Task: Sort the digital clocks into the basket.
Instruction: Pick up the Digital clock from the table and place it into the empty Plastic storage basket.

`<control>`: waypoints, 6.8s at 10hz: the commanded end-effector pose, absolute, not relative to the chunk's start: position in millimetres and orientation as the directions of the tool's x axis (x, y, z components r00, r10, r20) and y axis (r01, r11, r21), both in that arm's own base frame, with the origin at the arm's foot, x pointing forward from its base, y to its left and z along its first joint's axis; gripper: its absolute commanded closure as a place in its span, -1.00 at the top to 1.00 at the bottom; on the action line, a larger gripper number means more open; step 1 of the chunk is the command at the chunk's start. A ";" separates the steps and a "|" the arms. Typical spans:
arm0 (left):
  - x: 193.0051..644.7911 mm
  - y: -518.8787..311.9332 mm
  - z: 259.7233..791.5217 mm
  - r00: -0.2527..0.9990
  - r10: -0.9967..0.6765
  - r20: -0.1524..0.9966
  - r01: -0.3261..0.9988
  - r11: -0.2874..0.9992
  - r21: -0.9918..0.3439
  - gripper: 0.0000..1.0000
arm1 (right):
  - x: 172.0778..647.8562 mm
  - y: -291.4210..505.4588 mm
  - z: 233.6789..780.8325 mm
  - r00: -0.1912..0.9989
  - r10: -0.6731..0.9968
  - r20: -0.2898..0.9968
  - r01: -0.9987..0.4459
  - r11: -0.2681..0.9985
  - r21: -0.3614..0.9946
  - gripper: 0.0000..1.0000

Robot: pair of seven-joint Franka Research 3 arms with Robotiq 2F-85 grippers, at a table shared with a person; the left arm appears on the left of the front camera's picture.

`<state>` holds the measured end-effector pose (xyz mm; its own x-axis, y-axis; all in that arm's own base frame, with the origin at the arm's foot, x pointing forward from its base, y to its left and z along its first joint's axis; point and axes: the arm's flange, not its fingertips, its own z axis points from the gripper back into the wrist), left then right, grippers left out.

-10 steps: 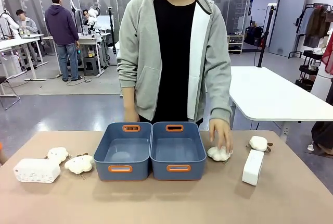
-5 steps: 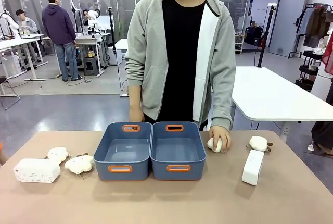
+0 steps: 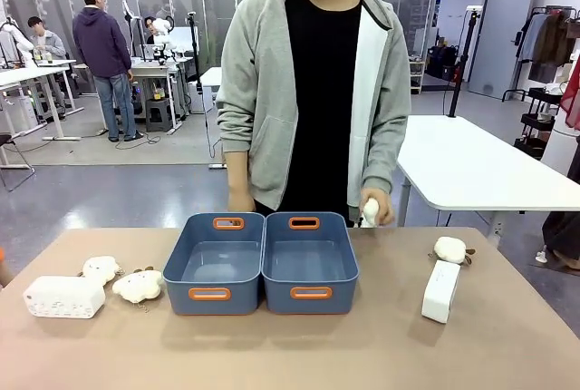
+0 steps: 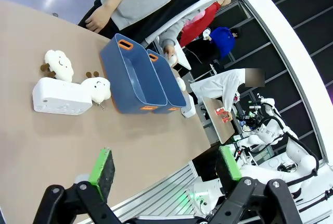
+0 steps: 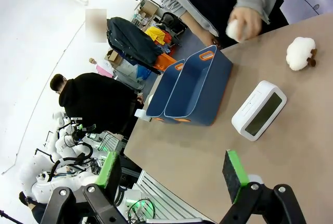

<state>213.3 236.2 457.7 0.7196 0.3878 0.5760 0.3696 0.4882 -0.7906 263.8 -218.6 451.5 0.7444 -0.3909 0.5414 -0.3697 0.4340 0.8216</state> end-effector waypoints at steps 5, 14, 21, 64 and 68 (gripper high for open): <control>213.5 237.6 457.8 0.708 0.386 0.591 0.394 0.479 -0.785 1.00 | 264.0 -218.5 451.5 0.738 -0.395 0.547 -0.381 0.426 0.821 1.00; 235.1 232.1 492.9 0.673 -0.197 0.713 0.536 0.795 -0.286 1.00 | 264.0 -218.5 451.5 0.738 -0.395 0.547 -0.381 0.426 0.821 1.00; 356.4 109.1 486.5 -0.072 -0.991 0.112 0.984 -0.052 0.172 1.00 | 264.0 -218.5 451.5 0.738 -0.395 0.547 -0.381 0.426 0.821 1.00; 494.6 28.5 312.4 -0.046 -0.999 0.016 0.999 -0.046 0.017 -0.19 | 264.0 -218.5 451.5 0.738 -0.395 0.547 -0.381 0.426 0.821 1.00; 492.7 27.6 315.1 -0.031 -0.999 0.023 1.000 -0.031 0.005 -0.76 | 264.0 -218.5 451.5 0.738 -0.395 0.547 -0.381 0.426 0.821 1.00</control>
<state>495.4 30.3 318.7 -0.0488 -0.9985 0.0232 0.9988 -0.0488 0.0015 263.6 -218.5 450.8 0.7475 -0.3900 0.5378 -0.3687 0.4298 0.8242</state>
